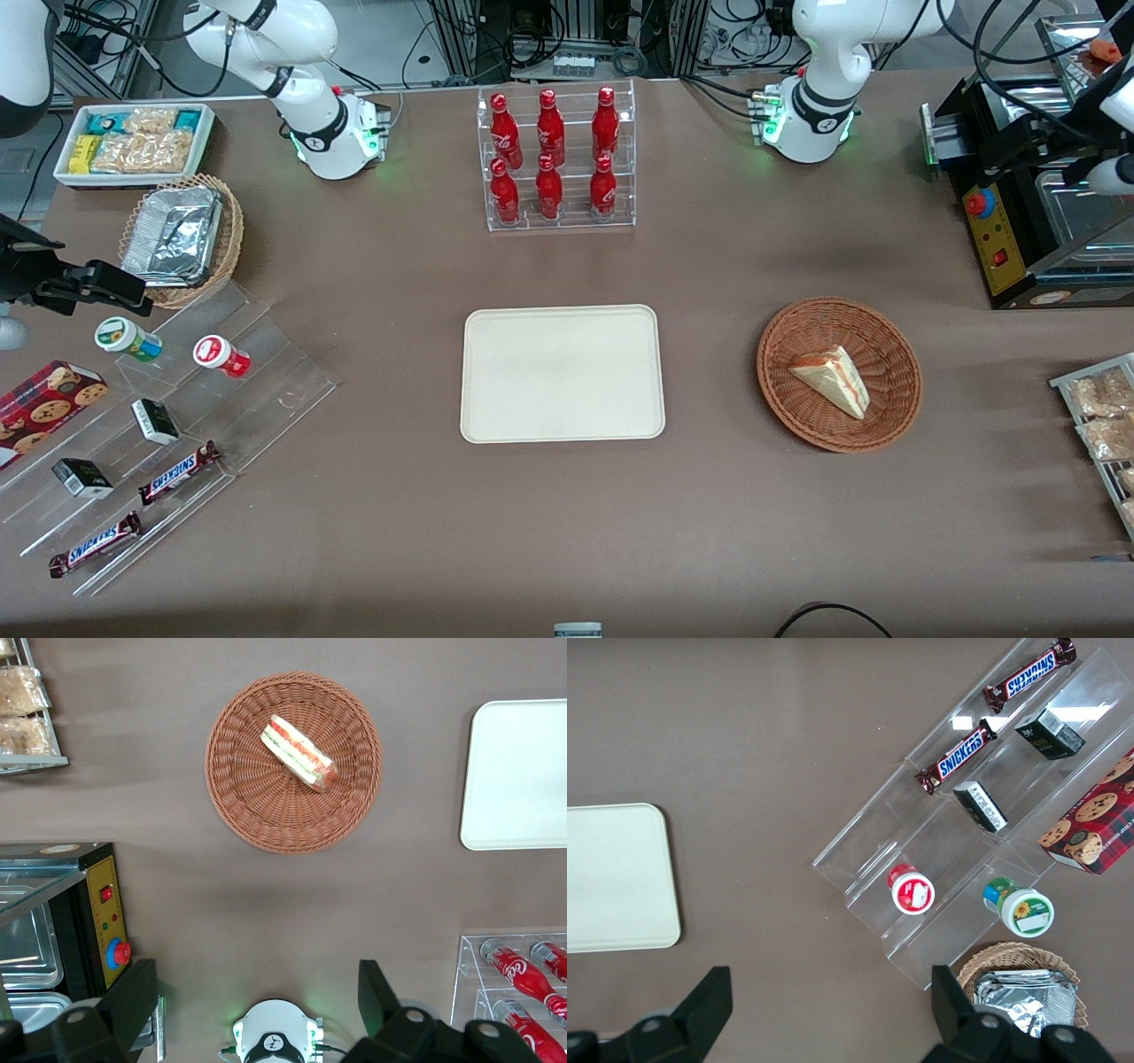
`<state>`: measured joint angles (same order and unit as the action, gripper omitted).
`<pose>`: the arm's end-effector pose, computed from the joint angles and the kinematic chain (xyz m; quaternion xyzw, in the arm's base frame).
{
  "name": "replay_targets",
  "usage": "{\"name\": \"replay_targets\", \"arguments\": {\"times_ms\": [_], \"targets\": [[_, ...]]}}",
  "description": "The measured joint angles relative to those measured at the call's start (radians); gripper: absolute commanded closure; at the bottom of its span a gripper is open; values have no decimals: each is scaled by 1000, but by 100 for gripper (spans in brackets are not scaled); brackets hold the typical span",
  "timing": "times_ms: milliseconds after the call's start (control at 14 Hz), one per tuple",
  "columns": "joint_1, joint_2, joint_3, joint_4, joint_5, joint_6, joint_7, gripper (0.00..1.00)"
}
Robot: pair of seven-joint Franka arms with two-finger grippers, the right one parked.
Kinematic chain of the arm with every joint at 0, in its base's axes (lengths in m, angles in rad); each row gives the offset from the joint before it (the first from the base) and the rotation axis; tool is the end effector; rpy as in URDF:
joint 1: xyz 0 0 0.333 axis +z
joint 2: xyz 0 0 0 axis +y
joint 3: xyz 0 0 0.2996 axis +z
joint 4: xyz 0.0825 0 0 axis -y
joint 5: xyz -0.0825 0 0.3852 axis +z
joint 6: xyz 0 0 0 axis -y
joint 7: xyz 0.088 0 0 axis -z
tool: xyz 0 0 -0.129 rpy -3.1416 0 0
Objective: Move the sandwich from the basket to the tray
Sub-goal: 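Move the left gripper from rest down toward the sandwich in the wicker basket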
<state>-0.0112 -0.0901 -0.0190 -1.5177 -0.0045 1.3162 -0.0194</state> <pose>0.4975 -0.0162 0.6374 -0.9984 0.0057 0.0557 0.0000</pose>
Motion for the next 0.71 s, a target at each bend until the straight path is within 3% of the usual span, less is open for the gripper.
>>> {"name": "replay_targets", "arguments": {"times_ms": [429,714], "targets": [[0,34,-3,-16,34,45,-25,0],[1,95,-2,-114,44,221,-262,0]]}}
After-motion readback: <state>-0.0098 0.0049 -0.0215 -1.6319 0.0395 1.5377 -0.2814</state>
